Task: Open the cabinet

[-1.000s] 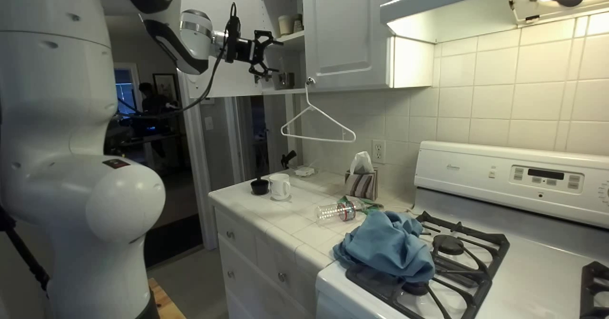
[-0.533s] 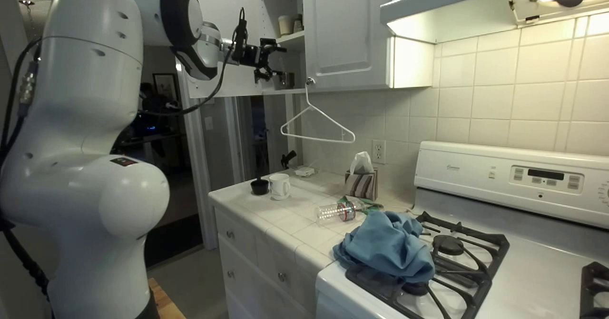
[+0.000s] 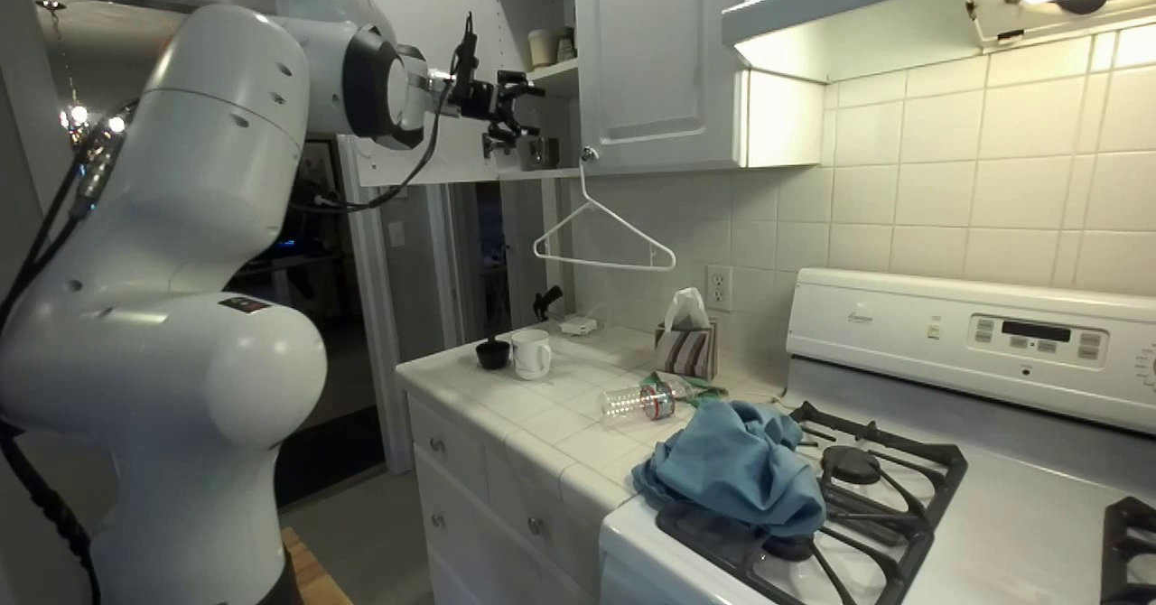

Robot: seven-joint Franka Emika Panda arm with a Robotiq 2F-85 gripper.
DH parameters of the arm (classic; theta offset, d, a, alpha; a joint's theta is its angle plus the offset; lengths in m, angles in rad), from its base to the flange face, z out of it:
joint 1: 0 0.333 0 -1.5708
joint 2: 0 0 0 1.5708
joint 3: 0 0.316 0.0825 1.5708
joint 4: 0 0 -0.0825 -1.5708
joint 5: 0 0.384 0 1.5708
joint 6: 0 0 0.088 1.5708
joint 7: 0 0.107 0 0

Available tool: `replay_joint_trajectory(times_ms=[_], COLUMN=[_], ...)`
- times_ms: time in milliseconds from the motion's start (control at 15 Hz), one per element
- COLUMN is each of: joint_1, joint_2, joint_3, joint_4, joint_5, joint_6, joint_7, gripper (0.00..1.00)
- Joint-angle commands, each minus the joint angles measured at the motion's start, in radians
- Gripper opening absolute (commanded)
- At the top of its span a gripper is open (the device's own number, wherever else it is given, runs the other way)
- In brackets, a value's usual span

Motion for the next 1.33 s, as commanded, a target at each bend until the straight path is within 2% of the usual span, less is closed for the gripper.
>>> replay_joint_trajectory(times_ms=[0,133,267,333,600,867,1267], joint_1=[0.011,0.001,-0.020,0.023,0.018,0.067,0.095], joint_2=[0.114,0.146,0.175,0.099,0.132,0.158,0.201], joint_3=[-0.006,-0.004,0.026,-0.080,-0.076,-0.173,-0.256], joint_4=[0.182,0.237,0.280,0.163,0.211,0.227,0.258], joint_5=[-0.020,-0.009,0.059,0.069,0.088,0.039,0.011], joint_6=[0.042,0.088,0.135,0.124,0.150,0.165,0.220], joint_7=[-0.083,-0.120,-0.178,-0.094,-0.128,-0.058,0.032], gripper=[1.00,1.00,1.00,1.00,1.00,1.00,1.00])
